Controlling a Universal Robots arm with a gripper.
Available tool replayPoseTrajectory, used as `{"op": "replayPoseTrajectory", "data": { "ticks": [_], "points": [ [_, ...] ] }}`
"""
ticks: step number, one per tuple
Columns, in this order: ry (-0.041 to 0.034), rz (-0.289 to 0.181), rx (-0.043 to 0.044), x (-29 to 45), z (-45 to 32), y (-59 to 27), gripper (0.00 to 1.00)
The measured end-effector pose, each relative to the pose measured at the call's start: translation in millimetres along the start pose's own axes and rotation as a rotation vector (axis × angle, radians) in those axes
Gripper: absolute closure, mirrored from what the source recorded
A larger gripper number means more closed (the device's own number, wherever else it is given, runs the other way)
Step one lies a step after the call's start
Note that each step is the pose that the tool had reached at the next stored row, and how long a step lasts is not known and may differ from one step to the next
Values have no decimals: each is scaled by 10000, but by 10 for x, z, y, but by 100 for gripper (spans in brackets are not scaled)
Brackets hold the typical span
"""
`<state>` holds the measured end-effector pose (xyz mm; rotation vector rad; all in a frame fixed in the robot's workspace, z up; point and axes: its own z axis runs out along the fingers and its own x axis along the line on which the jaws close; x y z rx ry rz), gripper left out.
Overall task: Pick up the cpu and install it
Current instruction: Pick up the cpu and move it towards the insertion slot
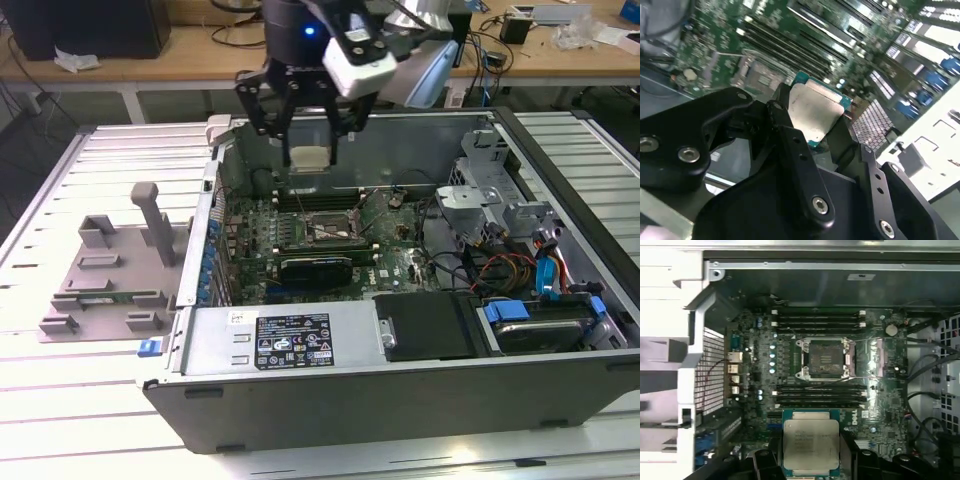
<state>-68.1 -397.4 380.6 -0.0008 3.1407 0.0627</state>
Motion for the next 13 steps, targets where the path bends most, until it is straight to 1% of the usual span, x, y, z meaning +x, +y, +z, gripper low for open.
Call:
{"op": "replayPoseTrajectory", "data": {
  "ticks": [4, 5, 7, 10, 13],
  "points": [
    [9, 0, 0, -182, 0, -4, 46],
    [10, -1, 1, -203, -1, -5, 46],
    [9, 1, -1, -206, 0, -3, 46],
    [8, 0, -1, -207, 16, 46, 46],
    [9, 0, 1, -208, 50, 105, 46]
  ]
}}
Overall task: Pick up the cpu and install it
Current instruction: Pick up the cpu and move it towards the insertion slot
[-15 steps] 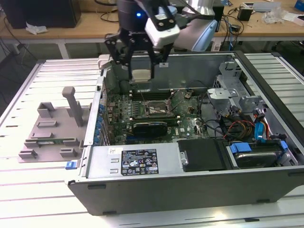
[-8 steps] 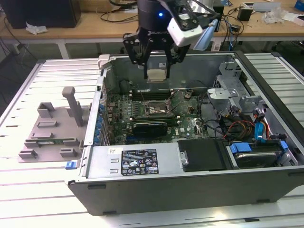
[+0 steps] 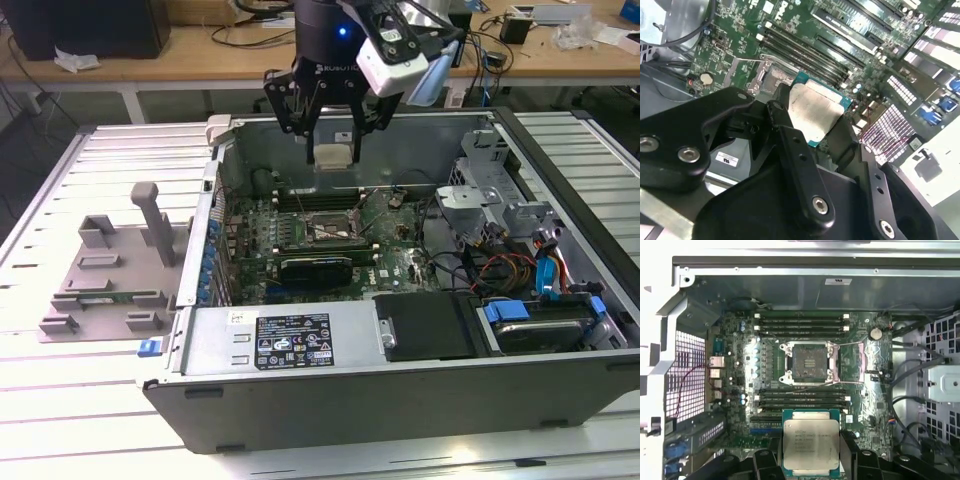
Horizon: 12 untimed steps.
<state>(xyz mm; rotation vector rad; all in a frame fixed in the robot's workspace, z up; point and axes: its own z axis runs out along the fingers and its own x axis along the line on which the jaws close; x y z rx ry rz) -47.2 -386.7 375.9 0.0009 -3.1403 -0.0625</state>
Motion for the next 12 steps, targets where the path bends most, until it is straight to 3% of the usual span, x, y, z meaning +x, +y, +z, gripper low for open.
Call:
{"op": "replayPoseTrajectory", "data": {
  "ticks": [7, 12],
  "points": [
    [0, -1, -1, -1, 42, 65, 46],
    [0, 0, -4, -3, 132, 76, 46]
  ]
}}
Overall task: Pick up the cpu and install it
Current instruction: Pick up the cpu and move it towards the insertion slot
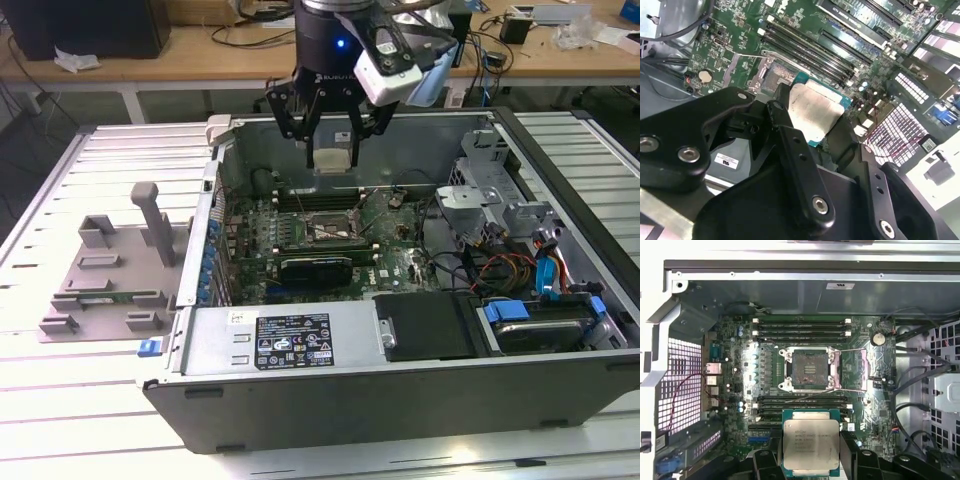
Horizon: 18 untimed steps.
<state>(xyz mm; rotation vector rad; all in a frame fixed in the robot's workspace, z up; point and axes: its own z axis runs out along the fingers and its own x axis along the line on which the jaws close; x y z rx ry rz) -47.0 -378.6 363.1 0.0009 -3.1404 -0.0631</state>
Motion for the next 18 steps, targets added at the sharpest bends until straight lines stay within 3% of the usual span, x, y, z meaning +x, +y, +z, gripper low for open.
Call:
{"op": "replayPoseTrajectory", "data": {
  "ticks": [11, 18],
  "points": [
    [-1, -10, 0, -40, 281, 201, 46],
    [-1, -8, -1, -40, 425, 264, 46]
  ]
}}
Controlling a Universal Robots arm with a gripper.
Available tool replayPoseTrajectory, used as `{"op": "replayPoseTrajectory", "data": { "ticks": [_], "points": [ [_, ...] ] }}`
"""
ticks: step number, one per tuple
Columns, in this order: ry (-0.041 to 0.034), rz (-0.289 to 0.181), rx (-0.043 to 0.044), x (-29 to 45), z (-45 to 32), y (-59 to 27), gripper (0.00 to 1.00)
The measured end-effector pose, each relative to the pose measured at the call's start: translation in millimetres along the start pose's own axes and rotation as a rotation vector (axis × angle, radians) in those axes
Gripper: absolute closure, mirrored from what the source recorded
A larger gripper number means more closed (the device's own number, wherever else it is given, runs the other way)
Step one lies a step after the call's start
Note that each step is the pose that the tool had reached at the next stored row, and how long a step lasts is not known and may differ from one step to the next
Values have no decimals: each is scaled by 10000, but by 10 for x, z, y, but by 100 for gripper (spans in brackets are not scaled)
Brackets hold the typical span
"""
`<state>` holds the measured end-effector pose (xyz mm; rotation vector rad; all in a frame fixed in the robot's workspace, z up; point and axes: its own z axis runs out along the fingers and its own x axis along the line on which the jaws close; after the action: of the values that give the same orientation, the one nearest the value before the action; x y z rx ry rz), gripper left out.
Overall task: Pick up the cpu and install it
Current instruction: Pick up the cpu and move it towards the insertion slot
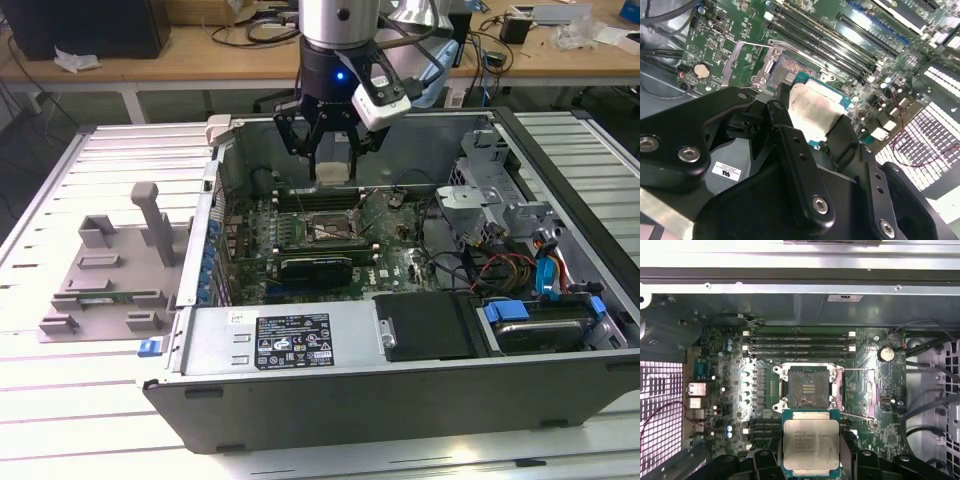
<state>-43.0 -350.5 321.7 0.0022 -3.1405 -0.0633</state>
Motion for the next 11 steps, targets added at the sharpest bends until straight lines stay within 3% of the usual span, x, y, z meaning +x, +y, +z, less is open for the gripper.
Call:
{"op": "replayPoseTrajectory", "data": {
  "ticks": [2, 5, 9, 11],
  "points": [
    [4, -2, 5, -1, 41, 17, 46],
    [2, -9, 4, -7, 117, 111, 46],
    [7, -131, 41, -45, 198, 131, 46],
    [11, -302, 65, -54, 277, 135, 46]
  ]
}}
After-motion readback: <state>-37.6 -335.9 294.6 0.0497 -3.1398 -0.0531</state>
